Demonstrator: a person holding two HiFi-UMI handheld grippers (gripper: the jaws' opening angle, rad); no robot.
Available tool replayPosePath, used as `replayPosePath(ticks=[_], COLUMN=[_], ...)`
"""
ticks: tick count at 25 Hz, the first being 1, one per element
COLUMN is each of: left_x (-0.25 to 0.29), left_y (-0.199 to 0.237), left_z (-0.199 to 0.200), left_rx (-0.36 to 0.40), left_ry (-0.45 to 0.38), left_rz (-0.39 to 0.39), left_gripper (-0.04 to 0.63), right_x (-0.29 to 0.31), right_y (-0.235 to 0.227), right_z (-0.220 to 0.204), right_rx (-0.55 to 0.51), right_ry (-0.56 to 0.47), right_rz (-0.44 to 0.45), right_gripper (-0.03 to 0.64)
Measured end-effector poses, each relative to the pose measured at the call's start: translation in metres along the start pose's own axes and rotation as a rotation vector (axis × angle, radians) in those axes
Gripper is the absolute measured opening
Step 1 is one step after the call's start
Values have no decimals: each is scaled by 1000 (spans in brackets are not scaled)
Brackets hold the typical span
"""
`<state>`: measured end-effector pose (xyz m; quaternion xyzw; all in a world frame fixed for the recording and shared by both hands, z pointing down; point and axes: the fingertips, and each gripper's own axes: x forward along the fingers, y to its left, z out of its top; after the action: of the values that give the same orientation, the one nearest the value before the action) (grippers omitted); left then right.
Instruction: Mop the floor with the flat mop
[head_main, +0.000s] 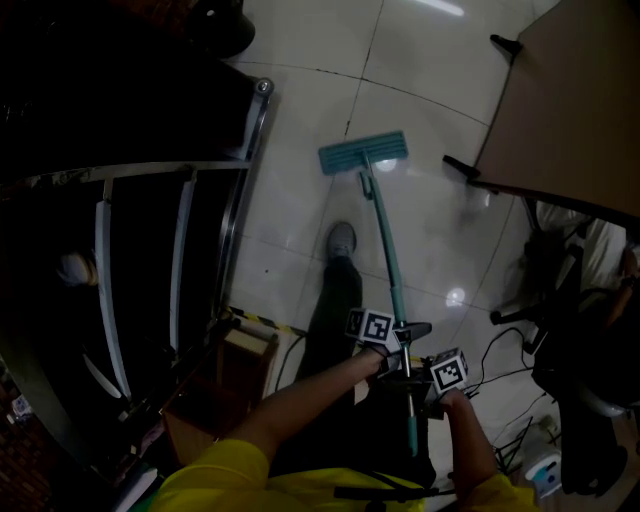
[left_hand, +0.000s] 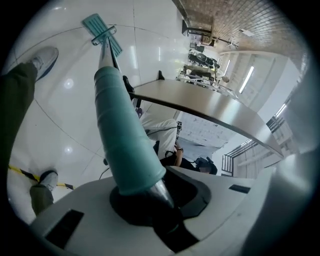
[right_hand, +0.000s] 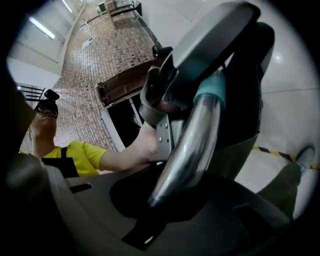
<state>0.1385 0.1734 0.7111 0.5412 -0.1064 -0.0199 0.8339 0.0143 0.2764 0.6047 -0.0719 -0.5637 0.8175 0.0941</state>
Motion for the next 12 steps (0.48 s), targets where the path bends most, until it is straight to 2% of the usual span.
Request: replayPosePath(ticks=[3, 5, 8, 10, 12], left_x=[3, 3, -1, -9, -20], left_y=[1, 4, 5, 2, 0], left_z=[56, 108, 193, 242, 272], left_rx=[25, 39, 86, 128, 162], left_ry=[34, 47, 56, 55, 73], left_rz=[-4, -9, 22, 40, 72], left_gripper=[71, 71, 69, 69, 69], right_x=[-2, -3, -1, 4, 14], right_y=[-12, -26, -40, -42, -38], right_z=[57, 110, 197, 245, 275], right_rx=[-65, -132, -208, -214, -189], right_ry=[8, 5, -4, -39, -76], right_rz=[-17, -55, -103, -109, -94], right_gripper=[51, 45, 39, 28, 26])
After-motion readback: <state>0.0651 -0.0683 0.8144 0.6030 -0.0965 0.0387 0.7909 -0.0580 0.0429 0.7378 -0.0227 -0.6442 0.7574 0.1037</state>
